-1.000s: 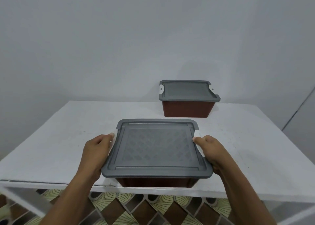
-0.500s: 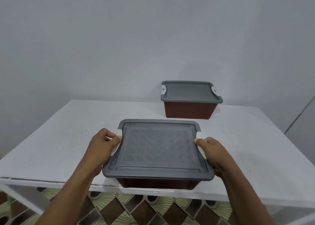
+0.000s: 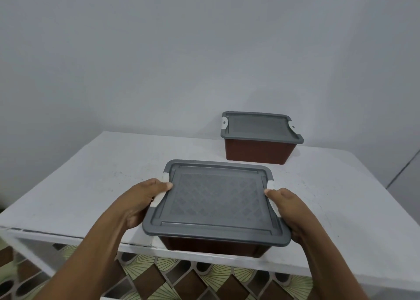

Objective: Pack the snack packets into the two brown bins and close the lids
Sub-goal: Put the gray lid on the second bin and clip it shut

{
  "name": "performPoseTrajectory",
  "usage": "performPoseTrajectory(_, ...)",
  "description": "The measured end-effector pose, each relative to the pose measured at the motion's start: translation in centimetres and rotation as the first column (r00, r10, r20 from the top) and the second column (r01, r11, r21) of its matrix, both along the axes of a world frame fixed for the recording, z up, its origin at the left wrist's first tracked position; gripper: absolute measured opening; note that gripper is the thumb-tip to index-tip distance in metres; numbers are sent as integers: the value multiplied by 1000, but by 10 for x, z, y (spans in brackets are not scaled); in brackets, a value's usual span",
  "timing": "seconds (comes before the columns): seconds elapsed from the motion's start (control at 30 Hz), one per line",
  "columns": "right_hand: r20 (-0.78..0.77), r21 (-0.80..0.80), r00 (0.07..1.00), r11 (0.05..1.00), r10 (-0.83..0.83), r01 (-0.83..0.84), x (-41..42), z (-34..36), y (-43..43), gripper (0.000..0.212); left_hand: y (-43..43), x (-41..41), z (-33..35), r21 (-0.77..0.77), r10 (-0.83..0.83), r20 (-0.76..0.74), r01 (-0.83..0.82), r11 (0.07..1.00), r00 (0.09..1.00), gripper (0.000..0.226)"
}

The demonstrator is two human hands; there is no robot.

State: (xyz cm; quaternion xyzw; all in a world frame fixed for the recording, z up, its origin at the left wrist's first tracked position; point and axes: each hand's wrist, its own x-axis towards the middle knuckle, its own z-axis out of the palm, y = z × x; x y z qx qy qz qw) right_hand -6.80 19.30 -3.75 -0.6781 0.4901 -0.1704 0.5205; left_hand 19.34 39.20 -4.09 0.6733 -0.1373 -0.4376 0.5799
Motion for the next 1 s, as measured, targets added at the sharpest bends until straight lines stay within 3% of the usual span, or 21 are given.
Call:
performPoseTrajectory(0.2, -40, -45, 999, 999, 3, -5, -1, -5, -1, 43, -3, -3, -8, 33, 59, 147, -64, 997, 987, 34)
performPoseTrajectory(0.33, -2, -19, 1000, 1000, -23, 23, -1, -5, 0, 44, 3, -6, -11, 2, 10, 44, -10, 1000, 999, 29)
performPoseTrajectory(0.57, 0, -2, 1000, 1000, -28, 28, -1, -8, 0, 37, 11, -10, -14, -26, 8, 14, -8, 1000, 1000, 49)
performPoseTrajectory(0.67, -1, -4, 1000, 1000, -29, 29, -1, -9, -1, 35, 10, -7, -17, 2, 42, 55, -42, 999, 998, 42)
performPoseTrajectory(0.77, 22, 41, 999, 998, -42, 41, 1, -11, 0, 33, 5, -1, -17, 51, 48, 101, -54, 997, 994, 53)
performPoseTrajectory(0.87, 34, 121, 995, 989, -94, 89, 4, -8, 1, 44, 0, 2, -15, 65, 52, 112, -59, 996, 992, 61)
performPoseTrajectory(1.0, -24, 88, 996, 992, -87, 89, 10, -3, -1, 59, -7, 0, -15, 79, 98, 226, -119, 990, 969, 59)
